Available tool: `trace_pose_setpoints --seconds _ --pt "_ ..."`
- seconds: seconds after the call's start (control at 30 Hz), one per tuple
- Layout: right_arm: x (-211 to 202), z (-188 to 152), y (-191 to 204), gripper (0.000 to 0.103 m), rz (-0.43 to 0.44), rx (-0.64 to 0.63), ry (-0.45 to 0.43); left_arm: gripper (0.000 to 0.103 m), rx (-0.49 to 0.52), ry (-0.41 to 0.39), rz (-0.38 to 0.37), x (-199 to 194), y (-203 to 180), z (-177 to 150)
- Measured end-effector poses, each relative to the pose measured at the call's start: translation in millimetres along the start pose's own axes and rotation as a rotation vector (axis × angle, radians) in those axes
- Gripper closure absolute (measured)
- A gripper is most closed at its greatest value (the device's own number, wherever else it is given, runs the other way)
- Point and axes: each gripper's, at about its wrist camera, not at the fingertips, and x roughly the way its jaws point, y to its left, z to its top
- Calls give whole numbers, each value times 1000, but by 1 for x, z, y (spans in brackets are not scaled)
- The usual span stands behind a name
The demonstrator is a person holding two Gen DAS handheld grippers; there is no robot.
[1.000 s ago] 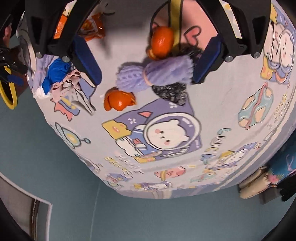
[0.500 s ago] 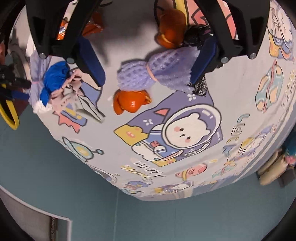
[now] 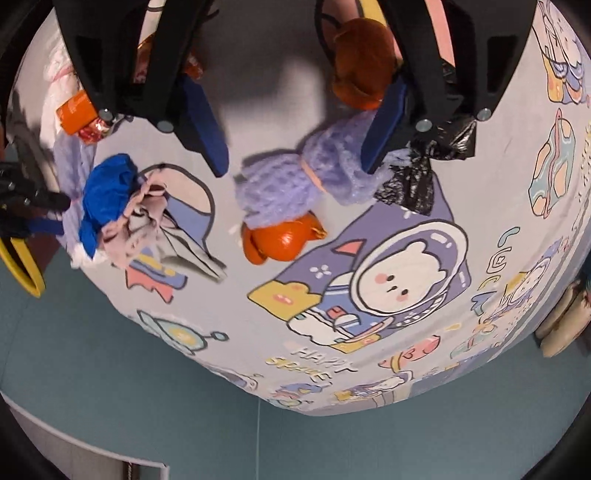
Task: Collect trash
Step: 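Grasp a lavender foam net with the left tool while the right tool grasps another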
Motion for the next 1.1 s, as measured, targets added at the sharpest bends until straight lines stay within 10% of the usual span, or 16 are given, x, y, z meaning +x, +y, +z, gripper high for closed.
trace_pose_setpoints --seconds 0.63,0.9,1.1 --pt "5 -9 19 68 -76 -110 7 100 19 123 -7 42 -27 -9" --pt "4 -14 32 101 -85 -165 1 102 -30 112 -34 40 -19 -12" --pt "-2 -12 23 103 -46 -124 -4 102 -66 65 -78 24 -15 -9"
